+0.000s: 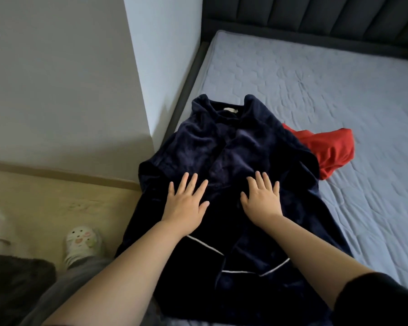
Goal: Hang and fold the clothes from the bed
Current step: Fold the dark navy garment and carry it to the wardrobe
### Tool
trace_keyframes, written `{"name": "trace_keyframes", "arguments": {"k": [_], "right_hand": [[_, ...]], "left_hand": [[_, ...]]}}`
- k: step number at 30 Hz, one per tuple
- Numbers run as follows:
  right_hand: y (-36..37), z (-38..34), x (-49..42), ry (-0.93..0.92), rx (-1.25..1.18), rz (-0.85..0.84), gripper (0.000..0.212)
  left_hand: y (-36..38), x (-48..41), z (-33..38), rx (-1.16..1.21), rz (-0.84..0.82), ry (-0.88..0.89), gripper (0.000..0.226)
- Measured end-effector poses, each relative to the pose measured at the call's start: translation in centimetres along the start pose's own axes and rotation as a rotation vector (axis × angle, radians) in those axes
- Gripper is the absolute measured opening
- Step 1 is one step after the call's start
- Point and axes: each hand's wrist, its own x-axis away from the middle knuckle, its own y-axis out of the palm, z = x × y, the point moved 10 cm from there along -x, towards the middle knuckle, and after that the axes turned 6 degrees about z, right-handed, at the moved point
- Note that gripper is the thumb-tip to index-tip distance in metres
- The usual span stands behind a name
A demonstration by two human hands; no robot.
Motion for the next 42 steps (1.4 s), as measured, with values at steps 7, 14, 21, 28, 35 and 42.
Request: {"name": "trace_keyframes", "arguments": {"k": [7,14,21,28,35,42], "right_hand": [[-2.9,1.0,-7.6,-0.016,0.027,0.103,0.064],[-6.8,3.3,-20.1,0.097,-0.037,0.138,0.07],[-2.8,9.2,-28.4,0.415,-0.483,0.069,0.067],[6.8,14.0,-29.5,0.45,-0.624,0.217,0.024],[7.1,13.9,-30.7,0.419,-0.644,0.141,0.024],[1.3,13.0,-27.6,0.493,-0.651,-0.01,0.029]], "left_hand": [[-0.5,-7.5,-1.4,-0.039,-0.017,0.006,0.059],[-3.3,-19.0,-4.9,0.076,0.01,-0.158,0.055],[-2.7,-27.3,-8.4,0.551,0.211,-0.497,0.079],[0.6,-31.8,-11.8,0.422,0.392,-0.567,0.07],[-0.9,-31.6,-11.2,0.46,0.393,-0.591,0.043],[-11.0,-26.3,-8.8,0.458,0.456,-0.433,0.01]]}}
